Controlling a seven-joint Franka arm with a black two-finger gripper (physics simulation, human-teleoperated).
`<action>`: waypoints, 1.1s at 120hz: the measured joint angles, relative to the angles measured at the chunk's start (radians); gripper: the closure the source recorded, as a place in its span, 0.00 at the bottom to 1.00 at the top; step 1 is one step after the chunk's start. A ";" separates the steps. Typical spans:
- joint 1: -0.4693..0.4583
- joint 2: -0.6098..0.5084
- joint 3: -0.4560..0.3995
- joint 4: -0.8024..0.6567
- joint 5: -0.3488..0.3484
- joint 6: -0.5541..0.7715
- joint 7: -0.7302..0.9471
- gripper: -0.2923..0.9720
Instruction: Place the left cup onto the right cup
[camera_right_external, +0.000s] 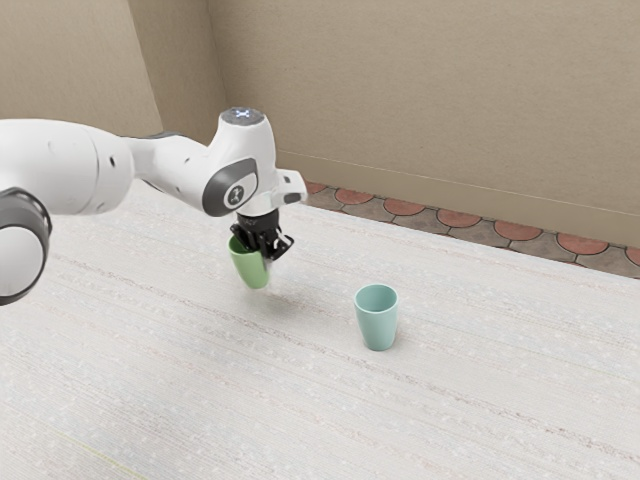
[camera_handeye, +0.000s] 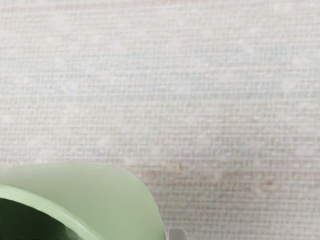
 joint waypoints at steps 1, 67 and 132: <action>0.000 -0.001 -0.001 0.002 0.000 -0.001 0.000 0.85; 0.000 -0.028 -0.148 0.109 0.031 -0.131 -0.026 0.85; -0.002 -0.030 -0.298 0.182 0.113 -0.260 -0.133 0.85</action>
